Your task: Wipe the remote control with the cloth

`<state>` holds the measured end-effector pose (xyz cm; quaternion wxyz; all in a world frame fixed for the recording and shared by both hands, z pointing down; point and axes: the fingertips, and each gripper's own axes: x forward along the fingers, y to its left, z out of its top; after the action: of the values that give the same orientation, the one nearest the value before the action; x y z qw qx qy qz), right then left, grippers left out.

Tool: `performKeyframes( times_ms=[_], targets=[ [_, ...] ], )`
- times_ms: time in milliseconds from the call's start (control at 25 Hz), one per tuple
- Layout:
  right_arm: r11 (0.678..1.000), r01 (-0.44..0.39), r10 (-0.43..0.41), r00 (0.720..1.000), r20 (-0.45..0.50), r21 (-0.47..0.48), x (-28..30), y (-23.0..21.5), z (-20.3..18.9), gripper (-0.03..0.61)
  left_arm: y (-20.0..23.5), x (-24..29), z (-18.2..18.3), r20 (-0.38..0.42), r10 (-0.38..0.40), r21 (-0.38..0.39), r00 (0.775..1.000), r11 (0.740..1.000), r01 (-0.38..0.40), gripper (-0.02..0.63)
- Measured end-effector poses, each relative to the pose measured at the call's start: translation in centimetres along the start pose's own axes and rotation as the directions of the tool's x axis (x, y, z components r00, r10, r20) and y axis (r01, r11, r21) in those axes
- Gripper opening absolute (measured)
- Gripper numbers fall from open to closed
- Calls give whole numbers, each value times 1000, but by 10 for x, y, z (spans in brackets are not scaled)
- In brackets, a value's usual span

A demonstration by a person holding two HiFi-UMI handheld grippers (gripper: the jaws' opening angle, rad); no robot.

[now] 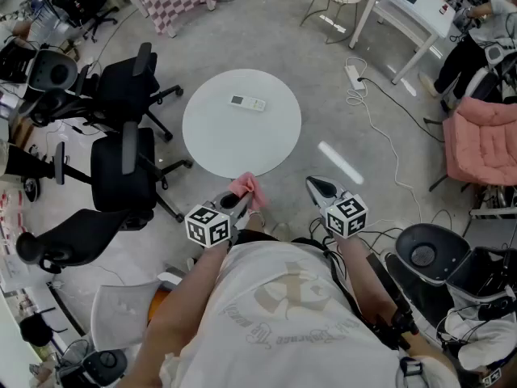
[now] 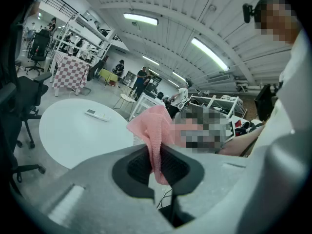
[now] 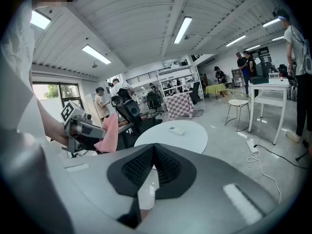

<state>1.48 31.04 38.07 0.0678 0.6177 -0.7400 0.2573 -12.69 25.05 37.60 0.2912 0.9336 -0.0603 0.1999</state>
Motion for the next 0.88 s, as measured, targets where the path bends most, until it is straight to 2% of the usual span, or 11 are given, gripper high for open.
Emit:
performKeyframes(
  times_ms=[280, 600, 880],
  targets=[
    [1000, -12, 12, 1000, 10, -10, -9, 7, 0, 8, 1, -7, -6, 14, 28, -29, 999, 999, -28, 18],
    [999, 37, -38, 998, 45, 35, -9, -2, 0, 8, 5, -9, -9, 11, 33, -39, 999, 999, -32, 20],
    [997, 1, -6, 998, 55, 78, 16, -7, 14, 8, 25, -6, 3, 1, 41, -47, 999, 998, -41, 19]
  ],
)
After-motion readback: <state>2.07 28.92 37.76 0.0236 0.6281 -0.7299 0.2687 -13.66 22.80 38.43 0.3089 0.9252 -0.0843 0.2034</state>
